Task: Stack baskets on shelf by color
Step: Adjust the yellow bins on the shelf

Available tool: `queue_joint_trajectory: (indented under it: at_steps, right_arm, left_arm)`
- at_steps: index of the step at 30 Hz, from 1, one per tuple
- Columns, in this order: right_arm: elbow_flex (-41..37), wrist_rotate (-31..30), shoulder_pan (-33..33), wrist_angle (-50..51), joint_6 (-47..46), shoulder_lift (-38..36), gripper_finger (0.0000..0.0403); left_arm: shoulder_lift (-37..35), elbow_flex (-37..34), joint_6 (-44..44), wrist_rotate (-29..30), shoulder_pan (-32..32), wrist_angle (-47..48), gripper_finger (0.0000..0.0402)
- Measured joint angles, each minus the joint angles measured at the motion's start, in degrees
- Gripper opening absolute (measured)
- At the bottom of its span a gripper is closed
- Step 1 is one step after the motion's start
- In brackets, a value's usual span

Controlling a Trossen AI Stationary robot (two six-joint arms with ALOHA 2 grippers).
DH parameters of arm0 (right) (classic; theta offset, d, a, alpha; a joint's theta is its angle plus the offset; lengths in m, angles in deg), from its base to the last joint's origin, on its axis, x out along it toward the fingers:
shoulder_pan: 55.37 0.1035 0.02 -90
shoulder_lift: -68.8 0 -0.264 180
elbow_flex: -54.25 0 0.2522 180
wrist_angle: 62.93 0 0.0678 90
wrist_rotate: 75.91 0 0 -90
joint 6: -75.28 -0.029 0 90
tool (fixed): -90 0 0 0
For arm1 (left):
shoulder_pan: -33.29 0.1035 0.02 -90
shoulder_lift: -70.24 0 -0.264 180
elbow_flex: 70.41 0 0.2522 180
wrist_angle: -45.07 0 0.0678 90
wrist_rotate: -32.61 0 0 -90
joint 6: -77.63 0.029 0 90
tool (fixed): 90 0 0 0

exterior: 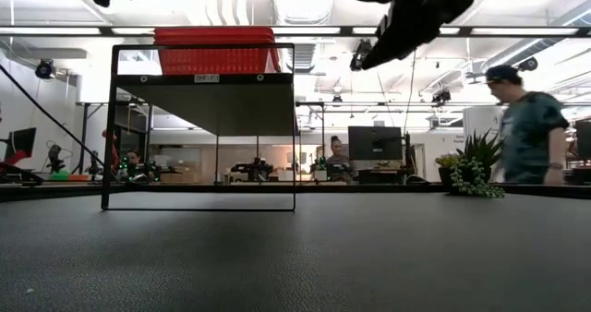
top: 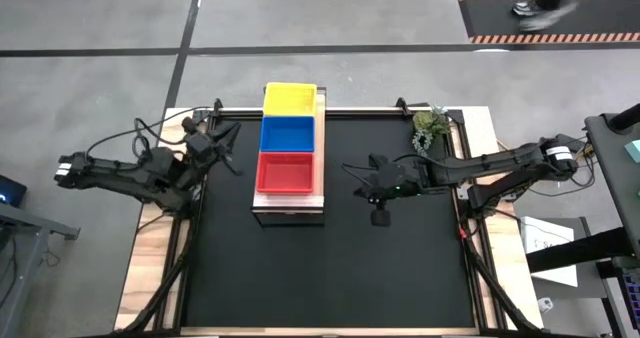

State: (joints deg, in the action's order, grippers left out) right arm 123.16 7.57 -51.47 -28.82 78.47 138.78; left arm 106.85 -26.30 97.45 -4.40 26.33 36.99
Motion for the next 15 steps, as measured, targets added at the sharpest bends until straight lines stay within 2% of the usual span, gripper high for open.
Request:
queue_joint_trajectory:
  at_steps: [5, 11, 15]
  right_arm:
    - [-4.5, -0.1, 0.0, -3.1, -2.3, -2.0, 0.0008]
    - [-7.1, 0.0, 0.0, -4.9, -3.3, -2.3, 0.0009]
    - [-7.1, 0.0, 0.0, -5.1, -3.3, -2.3, 0.0008]
  left_arm:
    - [4.1, 1.2, -3.0, -1.9, 3.9, 0.0, 0.0000]
    - [10.9, 6.0, -4.6, -11.3, 10.2, 1.6, 0.0000]
    - [14.5, 13.4, -6.6, -14.2, 14.4, 12.6, 0.0000]
